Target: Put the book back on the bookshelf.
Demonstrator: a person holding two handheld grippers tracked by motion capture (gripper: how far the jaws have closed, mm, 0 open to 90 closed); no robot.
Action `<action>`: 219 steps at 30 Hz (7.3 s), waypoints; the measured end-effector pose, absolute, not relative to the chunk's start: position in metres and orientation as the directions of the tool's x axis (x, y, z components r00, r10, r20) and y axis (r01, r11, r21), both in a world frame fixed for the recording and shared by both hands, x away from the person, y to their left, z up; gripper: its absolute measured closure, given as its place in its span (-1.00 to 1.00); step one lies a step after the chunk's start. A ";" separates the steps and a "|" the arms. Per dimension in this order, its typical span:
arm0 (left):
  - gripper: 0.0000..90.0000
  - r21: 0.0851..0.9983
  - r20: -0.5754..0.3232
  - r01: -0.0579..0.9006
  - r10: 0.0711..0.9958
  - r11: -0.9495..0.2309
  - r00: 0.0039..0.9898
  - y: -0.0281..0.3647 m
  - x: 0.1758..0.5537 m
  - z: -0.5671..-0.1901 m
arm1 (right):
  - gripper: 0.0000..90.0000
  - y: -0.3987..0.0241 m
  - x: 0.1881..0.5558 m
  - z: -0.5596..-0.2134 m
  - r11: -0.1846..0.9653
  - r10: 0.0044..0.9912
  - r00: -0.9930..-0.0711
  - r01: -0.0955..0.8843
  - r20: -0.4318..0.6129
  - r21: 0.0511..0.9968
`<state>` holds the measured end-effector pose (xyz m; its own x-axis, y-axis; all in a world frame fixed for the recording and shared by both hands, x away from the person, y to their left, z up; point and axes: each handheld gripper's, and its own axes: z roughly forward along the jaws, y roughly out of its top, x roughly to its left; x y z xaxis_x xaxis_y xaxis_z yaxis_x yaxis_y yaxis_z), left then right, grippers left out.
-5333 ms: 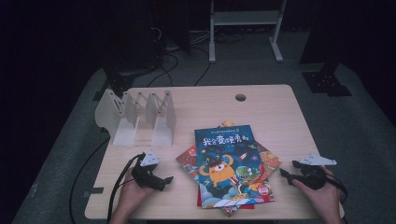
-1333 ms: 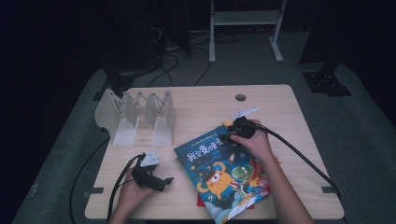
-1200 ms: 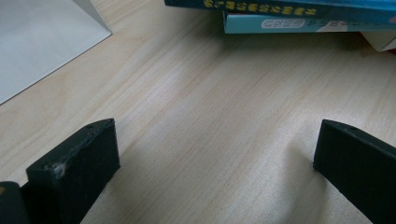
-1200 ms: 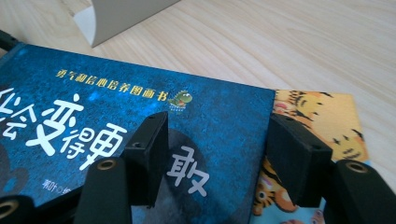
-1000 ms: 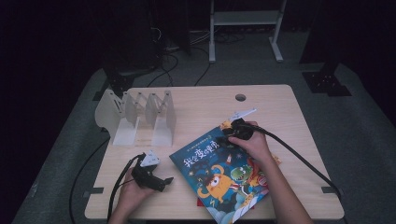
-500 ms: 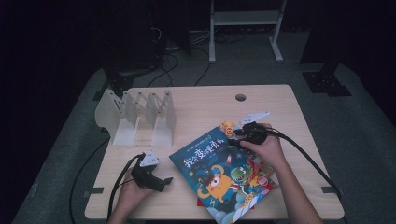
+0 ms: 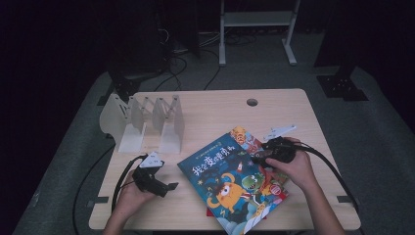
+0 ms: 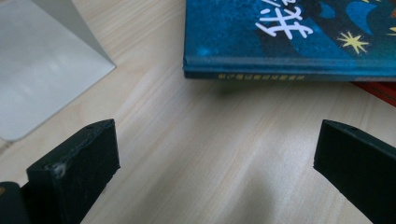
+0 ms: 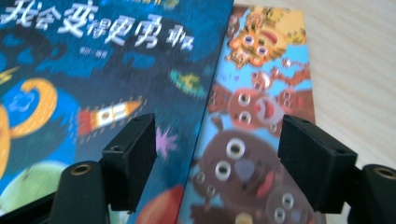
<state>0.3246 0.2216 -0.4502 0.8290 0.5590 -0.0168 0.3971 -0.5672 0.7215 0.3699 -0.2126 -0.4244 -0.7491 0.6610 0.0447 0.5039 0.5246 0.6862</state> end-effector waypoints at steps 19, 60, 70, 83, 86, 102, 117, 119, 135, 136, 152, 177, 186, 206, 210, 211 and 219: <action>-0.83 0.729 -0.049 0.374 0.501 -0.573 0.864 0.210 0.341 -0.444 | -0.29 -0.274 0.315 -0.439 0.407 0.748 -0.663 0.513 0.047 0.756; -0.59 0.697 -0.095 0.372 0.436 -0.613 0.895 0.198 0.343 -0.441 | -0.42 -0.307 0.242 -0.464 0.347 0.747 -0.652 0.548 0.129 0.761; -0.59 0.713 -0.133 0.387 0.429 -0.585 0.893 0.205 0.339 -0.440 | -0.39 -0.306 0.260 -0.462 0.349 0.766 -0.635 0.545 0.103 0.762; -0.72 0.698 -0.163 0.410 0.427 -0.588 0.890 0.202 0.340 -0.448 | -0.37 -0.299 0.289 -0.461 0.356 0.770 -0.632 0.537 0.085 0.765; -0.76 0.696 -0.174 0.417 0.427 -0.585 0.888 0.202 0.340 -0.449 | -0.38 -0.299 0.294 -0.460 0.348 0.773 -0.628 0.544 0.095 0.764; -0.91 0.694 -0.192 0.429 0.427 -0.577 0.884 0.203 0.339 -0.450 | -0.36 -0.287 0.318 -0.457 0.390 0.780 -0.625 0.517 0.026 0.762; -0.96 0.679 -0.187 0.431 0.427 -0.595 0.885 0.204 0.332 -0.446 | -0.18 -0.279 0.337 -0.457 0.383 0.779 -0.627 0.511 0.029 0.769; -0.96 0.674 -0.190 0.431 0.423 -0.600 0.886 0.204 0.331 -0.445 | -0.19 -0.277 0.339 -0.456 0.393 0.778 -0.628 0.509 0.018 0.766; -0.96 0.693 -0.203 0.446 0.440 -0.567 0.875 0.194 0.356 -0.442 | -0.25 -0.246 0.358 -0.451 0.379 0.719 -0.689 0.495 0.088 0.782; -0.96 0.690 -0.205 0.446 0.437 -0.570 0.876 0.192 0.357 -0.443 | -0.23 -0.242 0.361 -0.451 0.383 0.711 -0.697 0.490 0.089 0.783; -0.97 0.692 -0.205 0.450 0.445 -0.564 0.872 0.196 0.347 -0.444 | -0.16 -0.200 0.374 -0.452 0.429 0.590 -0.792 0.475 0.161 0.768; -0.97 0.678 -0.233 0.497 0.484 -0.541 0.844 0.218 0.329 -0.447 | -0.06 -0.194 0.356 -0.445 0.458 0.573 -0.813 0.425 0.106 0.781; -1.00 0.674 -0.255 0.516 0.489 -0.529 0.834 0.222 0.332 -0.450 | 0.00 -0.231 0.327 -0.444 0.433 0.619 -0.779 0.446 0.102 0.783; -1.00 0.666 -0.307 0.546 0.480 -0.509 0.822 0.226 0.335 -0.454 | 0.69 -0.246 0.290 -0.451 0.483 0.552 -0.824 0.442 0.130 0.756; -1.00 0.665 -0.317 0.551 0.477 -0.504 0.820 0.226 0.336 -0.455 | 0.70 -0.241 0.292 -0.451 0.488 0.540 -0.832 0.433 0.127 0.758; -1.00 0.665 -0.317 0.551 0.477 -0.505 0.820 0.226 0.336 -0.455 | 0.70 -0.239 0.293 -0.451 0.487 0.539 -0.832 0.433 0.129 0.759; -1.00 0.658 -0.343 0.571 0.479 -0.492 0.808 0.230 0.338 -0.458 | 0.71 -0.232 0.298 -0.452 0.492 0.520 -0.844 0.424 0.134 0.760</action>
<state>0.3379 0.2297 -0.4578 0.8079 0.4788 -0.3434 0.5709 -0.4917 0.6575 0.2977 -0.2316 -0.4515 -0.8437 0.5199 0.1339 0.4240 0.4924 0.7601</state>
